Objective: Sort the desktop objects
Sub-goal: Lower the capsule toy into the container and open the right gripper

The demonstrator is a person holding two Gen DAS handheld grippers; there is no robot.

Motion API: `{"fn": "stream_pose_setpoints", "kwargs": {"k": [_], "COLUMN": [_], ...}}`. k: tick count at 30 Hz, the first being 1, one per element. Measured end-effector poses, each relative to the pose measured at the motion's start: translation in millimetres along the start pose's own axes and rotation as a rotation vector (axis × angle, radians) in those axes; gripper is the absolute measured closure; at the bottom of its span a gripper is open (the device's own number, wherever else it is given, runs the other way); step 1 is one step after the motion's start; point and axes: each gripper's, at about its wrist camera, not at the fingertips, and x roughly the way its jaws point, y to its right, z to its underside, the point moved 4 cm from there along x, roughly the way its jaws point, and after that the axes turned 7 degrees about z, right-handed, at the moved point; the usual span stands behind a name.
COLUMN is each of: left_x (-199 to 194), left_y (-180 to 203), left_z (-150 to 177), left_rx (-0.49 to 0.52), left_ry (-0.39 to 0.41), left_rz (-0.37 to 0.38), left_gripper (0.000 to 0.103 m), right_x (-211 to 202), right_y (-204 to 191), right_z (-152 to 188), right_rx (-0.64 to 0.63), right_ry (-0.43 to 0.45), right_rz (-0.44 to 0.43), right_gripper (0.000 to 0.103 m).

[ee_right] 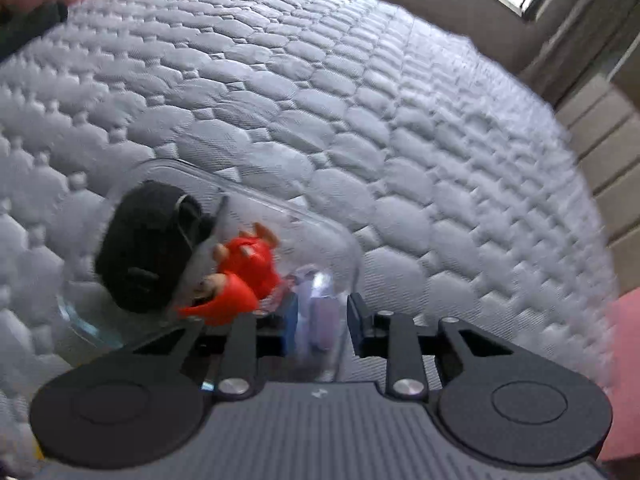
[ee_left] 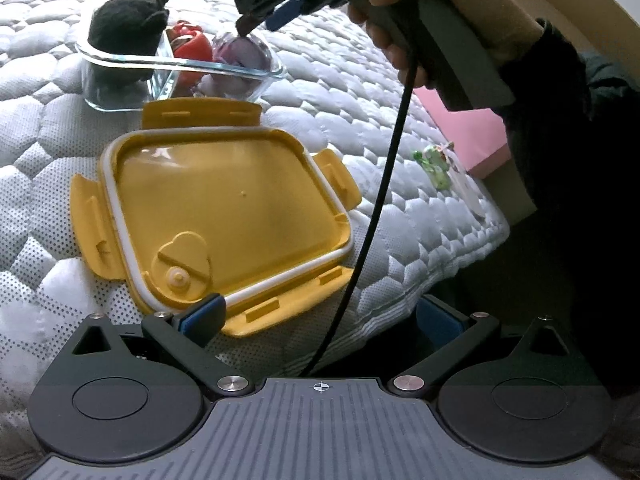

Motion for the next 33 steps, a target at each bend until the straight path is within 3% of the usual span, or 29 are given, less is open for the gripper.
{"fn": "stream_pose_setpoints", "kwargs": {"k": [2, 7, 15, 19, 22, 29, 30, 33], "left_x": [1, 6, 10, 12, 14, 13, 13, 14], "left_y": [0, 2, 7, 9, 11, 15, 15, 18], "left_z": [0, 0, -4, -8, -10, -13, -14, -19], "left_rx": [0.000, -0.003, -0.008, -0.015, -0.020, -0.014, -0.013, -0.007], "left_ry": [-0.004, -0.018, -0.033, -0.040, -0.046, -0.059, -0.059, -0.059], "left_rz": [-0.001, -0.012, -0.066, -0.098, -0.122, -0.182, -0.189, -0.211], "left_gripper": [0.000, 0.000, 0.000, 0.000, 0.000, 0.000, 0.000, 0.000], "right_x": [4, 4, 2, -18, -23, 21, 31, 39], "right_y": [0, -1, 23, 23, 11, -10, -12, -14], "right_z": [3, 7, 19, 15, 7, -12, -13, -11], "right_rx": [0.028, 0.046, 0.138, 0.141, 0.110, 0.175, 0.187, 0.199], "right_ry": [-0.014, 0.036, 0.064, 0.233, 0.244, 0.100, 0.064, 0.047], "right_rz": [-0.037, -0.015, -0.136, -0.149, -0.220, -0.264, -0.281, -0.305], "right_gripper": [0.073, 0.072, 0.069, 0.069, 0.067, 0.067, 0.061, 0.060]}}
